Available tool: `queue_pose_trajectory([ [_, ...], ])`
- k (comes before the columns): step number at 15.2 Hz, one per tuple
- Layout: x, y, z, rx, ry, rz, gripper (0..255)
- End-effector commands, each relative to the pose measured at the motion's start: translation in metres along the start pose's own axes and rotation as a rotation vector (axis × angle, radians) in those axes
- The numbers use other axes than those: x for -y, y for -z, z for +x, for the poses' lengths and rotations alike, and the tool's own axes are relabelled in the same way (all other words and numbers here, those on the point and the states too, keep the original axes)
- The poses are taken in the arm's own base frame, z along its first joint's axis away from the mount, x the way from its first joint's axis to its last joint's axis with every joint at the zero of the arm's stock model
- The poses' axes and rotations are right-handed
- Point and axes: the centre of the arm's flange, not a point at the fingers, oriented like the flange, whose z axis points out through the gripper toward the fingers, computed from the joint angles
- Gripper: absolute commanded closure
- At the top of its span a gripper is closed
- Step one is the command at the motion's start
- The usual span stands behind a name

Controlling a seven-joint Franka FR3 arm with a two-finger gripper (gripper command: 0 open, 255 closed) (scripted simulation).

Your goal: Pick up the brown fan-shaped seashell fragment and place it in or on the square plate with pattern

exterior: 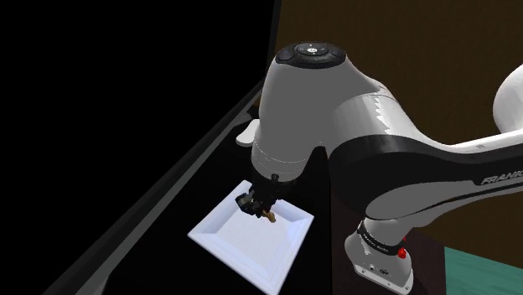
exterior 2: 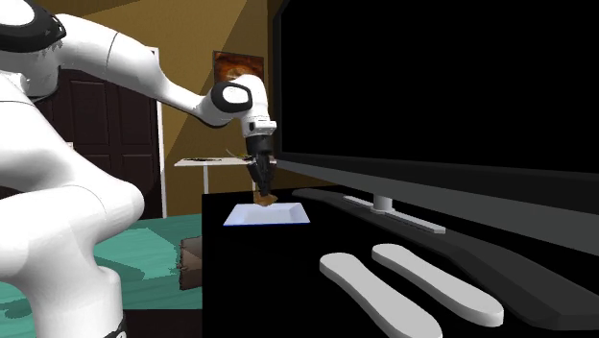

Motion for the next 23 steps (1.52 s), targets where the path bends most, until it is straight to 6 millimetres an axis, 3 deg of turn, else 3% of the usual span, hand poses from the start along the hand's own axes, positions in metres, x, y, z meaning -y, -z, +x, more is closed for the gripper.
queue_pose_trajectory([
  [1, 0.003, -0.009, -0.003, 0.0, 0.0, 0.0, 255],
  [9, 0.007, -0.049, -0.01, 0.0, 0.0, 0.0, 255],
  [16, 0.007, -0.049, -0.01, 0.0, 0.0, 0.0, 255],
  [17, 0.007, -0.049, -0.011, 0.0, 0.0, 0.001, 0],
  [22, 0.007, -0.049, -0.01, 0.0, 0.0, 0.0, 0],
  [23, 0.007, -0.036, -0.01, 0.0, 0.0, 0.0, 0],
])
